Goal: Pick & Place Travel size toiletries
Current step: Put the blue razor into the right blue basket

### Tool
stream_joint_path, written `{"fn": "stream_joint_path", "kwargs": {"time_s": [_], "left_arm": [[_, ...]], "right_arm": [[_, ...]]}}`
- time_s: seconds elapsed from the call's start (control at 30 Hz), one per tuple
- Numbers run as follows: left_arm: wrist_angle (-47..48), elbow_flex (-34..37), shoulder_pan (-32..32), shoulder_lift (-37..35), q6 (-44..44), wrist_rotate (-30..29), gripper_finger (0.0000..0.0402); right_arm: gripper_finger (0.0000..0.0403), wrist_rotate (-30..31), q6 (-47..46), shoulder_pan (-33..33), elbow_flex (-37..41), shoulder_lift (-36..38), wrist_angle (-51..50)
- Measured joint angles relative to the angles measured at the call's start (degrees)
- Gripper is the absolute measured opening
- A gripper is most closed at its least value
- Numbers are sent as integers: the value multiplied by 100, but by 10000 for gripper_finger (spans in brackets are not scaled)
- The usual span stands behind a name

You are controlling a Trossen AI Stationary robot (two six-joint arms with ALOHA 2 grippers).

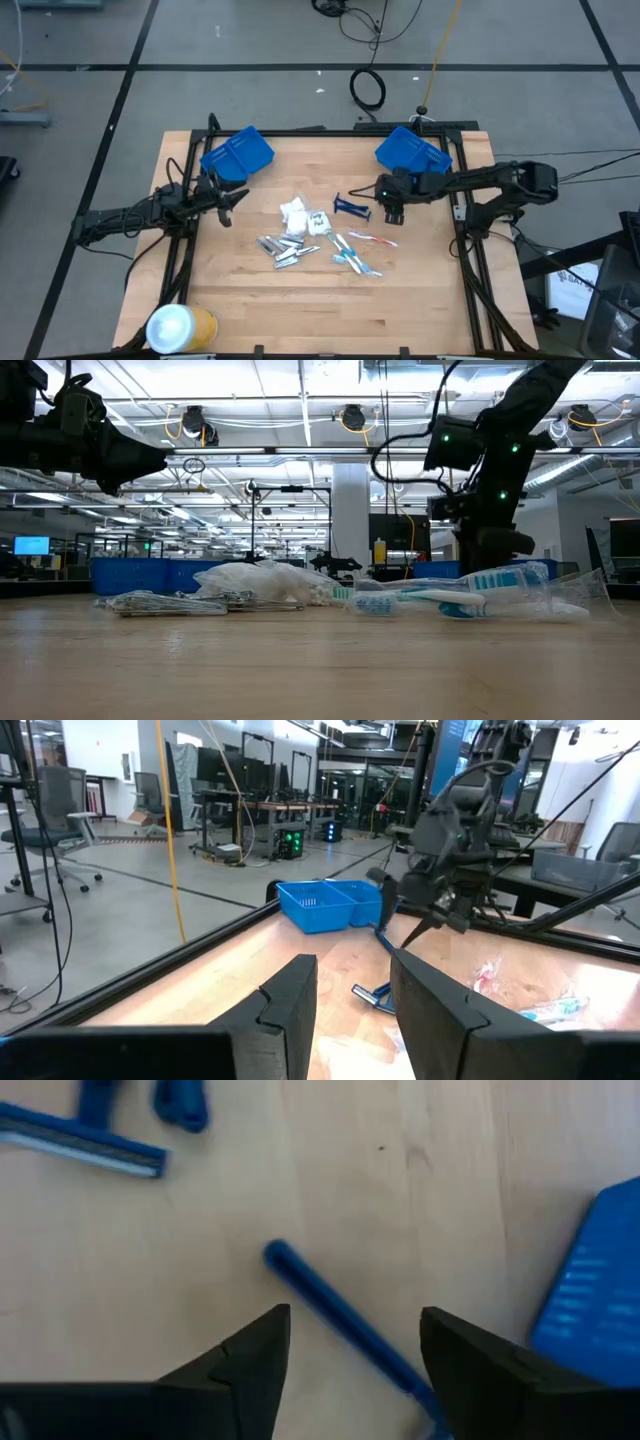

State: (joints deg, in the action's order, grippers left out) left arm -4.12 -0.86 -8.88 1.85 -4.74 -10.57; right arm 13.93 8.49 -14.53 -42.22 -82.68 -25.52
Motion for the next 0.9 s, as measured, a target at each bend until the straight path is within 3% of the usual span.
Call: {"fn": "stream_joint_path", "kwargs": {"time_s": [0.2,0.4,0.73,0.9], "left_arm": [[0,-1,-2,-1,0,0,127],[0,-1,-2,0,0,0,127],[0,-1,-2,1,0,0,127],[1,-2,-2,0,0,0,127]], "right_arm": [[187,-771,463,-401,-28,-378,62],[152,-1119,607,-542,-26,-512,14],[19,-1369,571,-527,-13,-522,-42],[23,-1348,152,-485,-9,-514,-5]]}}
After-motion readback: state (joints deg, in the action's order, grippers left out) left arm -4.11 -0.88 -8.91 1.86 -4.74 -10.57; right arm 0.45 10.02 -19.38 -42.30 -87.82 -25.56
